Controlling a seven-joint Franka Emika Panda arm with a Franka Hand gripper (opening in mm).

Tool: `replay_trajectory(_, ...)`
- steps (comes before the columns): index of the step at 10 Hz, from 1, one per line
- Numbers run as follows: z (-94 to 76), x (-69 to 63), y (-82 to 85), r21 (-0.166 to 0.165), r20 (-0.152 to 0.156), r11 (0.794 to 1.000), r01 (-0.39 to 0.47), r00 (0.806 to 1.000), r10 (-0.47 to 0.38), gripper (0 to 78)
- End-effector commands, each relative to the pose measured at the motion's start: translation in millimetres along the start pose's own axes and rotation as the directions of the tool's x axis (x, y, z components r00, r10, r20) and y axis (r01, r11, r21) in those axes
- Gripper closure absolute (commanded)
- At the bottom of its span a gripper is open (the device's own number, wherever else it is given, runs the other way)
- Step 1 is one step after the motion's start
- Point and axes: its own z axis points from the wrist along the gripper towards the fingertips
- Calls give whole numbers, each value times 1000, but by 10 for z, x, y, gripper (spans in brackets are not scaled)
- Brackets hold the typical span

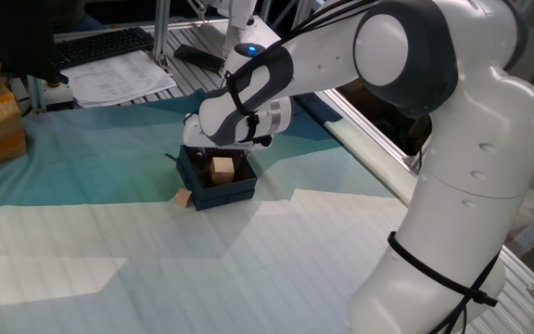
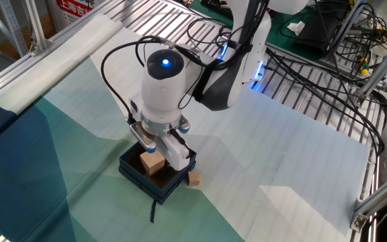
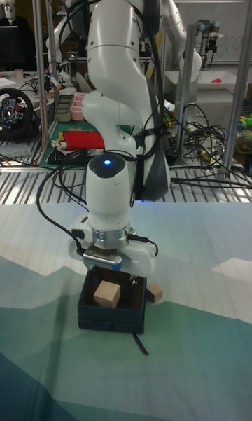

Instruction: Take everything out of the gift box

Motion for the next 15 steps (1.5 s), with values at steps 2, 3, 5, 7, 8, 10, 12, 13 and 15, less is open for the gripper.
replay_trajectory(2, 99, 0, -3, -8, 16, 1000, 0, 1000, 0, 1)
replay_trajectory(3, 112, -8, -6, -9, 18, 1000, 4, 1000, -4, 1)
replay_trajectory(5, 138, -19, -8, -12, 27, 1000, 7, 1000, -7, 1)
replay_trajectory(7, 142, -18, -10, -15, 26, 1000, 8, 1000, -8, 1)
replay_trajectory(8, 144, -17, -12, -15, 26, 1000, 10, 1000, -9, 764)
replay_trajectory(10, 144, -17, -12, -15, 26, 1000, 10, 1000, -9, 764)
replay_trajectory(12, 144, -17, -12, -15, 26, 1000, 10, 1000, -9, 764)
replay_trajectory(13, 144, -17, -12, -15, 26, 1000, 10, 1000, -9, 764)
replay_trajectory(15, 144, -17, -12, -15, 26, 1000, 10, 1000, -9, 764)
